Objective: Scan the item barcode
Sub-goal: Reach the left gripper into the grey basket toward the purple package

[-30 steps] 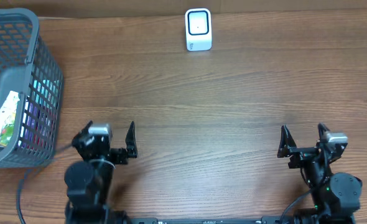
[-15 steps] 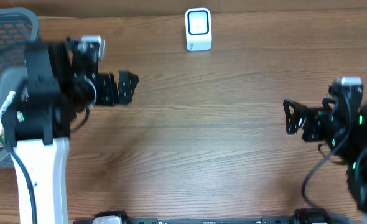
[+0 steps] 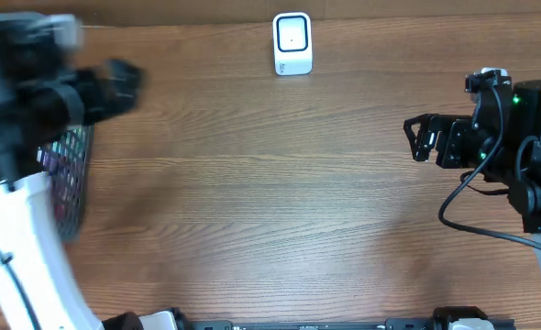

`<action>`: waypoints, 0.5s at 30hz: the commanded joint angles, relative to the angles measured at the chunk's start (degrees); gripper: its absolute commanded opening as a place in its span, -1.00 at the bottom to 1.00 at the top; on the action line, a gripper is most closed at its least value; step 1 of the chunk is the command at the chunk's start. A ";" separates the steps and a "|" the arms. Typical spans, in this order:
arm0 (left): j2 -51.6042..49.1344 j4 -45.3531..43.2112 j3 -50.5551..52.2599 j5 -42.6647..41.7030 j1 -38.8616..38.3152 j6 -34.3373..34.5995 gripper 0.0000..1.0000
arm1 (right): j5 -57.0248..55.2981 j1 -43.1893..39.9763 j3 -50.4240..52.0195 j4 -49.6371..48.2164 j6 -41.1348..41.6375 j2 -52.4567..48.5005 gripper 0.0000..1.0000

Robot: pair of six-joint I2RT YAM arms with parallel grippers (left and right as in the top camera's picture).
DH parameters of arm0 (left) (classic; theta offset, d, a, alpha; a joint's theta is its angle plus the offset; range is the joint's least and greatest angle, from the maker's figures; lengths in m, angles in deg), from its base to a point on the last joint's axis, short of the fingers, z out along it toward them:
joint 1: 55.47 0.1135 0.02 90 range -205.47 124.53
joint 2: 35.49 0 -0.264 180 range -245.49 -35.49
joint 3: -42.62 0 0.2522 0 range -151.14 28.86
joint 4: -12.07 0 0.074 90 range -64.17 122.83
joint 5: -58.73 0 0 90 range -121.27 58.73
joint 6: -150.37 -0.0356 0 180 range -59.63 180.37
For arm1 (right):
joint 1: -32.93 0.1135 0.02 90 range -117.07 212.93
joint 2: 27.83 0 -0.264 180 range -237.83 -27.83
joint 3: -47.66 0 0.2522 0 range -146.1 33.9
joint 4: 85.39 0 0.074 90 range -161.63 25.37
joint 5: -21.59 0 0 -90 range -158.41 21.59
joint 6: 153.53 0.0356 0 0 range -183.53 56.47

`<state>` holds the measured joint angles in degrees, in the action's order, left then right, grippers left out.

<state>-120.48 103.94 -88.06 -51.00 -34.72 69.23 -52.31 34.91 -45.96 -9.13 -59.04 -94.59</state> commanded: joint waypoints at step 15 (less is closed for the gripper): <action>-15.32 6.73 -2.10 18.67 27.23 5.97 0.93 | 1.16 0.22 -1.49 1.99 0.13 0.39 1.00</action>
<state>-131.45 111.28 -89.44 -36.27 -7.46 74.13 -51.68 34.91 -45.96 -7.32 -59.04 -94.59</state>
